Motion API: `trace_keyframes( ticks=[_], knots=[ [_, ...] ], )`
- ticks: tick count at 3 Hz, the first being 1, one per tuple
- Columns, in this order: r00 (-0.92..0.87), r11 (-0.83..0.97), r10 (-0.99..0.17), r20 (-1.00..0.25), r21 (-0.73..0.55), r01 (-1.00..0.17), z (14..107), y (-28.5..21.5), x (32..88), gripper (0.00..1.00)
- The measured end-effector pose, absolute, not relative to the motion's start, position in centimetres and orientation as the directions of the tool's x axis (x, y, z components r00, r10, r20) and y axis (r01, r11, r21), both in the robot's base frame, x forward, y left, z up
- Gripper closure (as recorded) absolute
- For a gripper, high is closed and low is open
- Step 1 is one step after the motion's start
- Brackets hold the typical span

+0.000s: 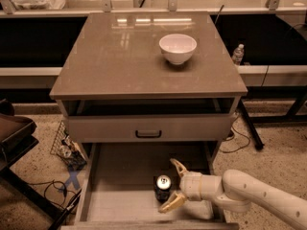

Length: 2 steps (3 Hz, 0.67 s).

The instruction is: Pick pepsi can from middle drawer and place on counter

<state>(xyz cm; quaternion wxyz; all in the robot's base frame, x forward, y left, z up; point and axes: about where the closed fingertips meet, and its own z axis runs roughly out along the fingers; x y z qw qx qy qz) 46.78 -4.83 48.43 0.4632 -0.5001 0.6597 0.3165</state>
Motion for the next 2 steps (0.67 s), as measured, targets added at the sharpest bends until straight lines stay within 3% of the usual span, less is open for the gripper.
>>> trace_keyframes(
  ticks=[1, 2],
  knots=[
    [-0.088, 0.286, -0.377, -0.922, -0.026, -0.958, 46.3, -3.5, 47.2, 0.0],
    [-0.096, 0.271, -0.384, -0.918, -0.013, -0.962, 44.1, -3.1, 48.0, 0.14]
  ],
)
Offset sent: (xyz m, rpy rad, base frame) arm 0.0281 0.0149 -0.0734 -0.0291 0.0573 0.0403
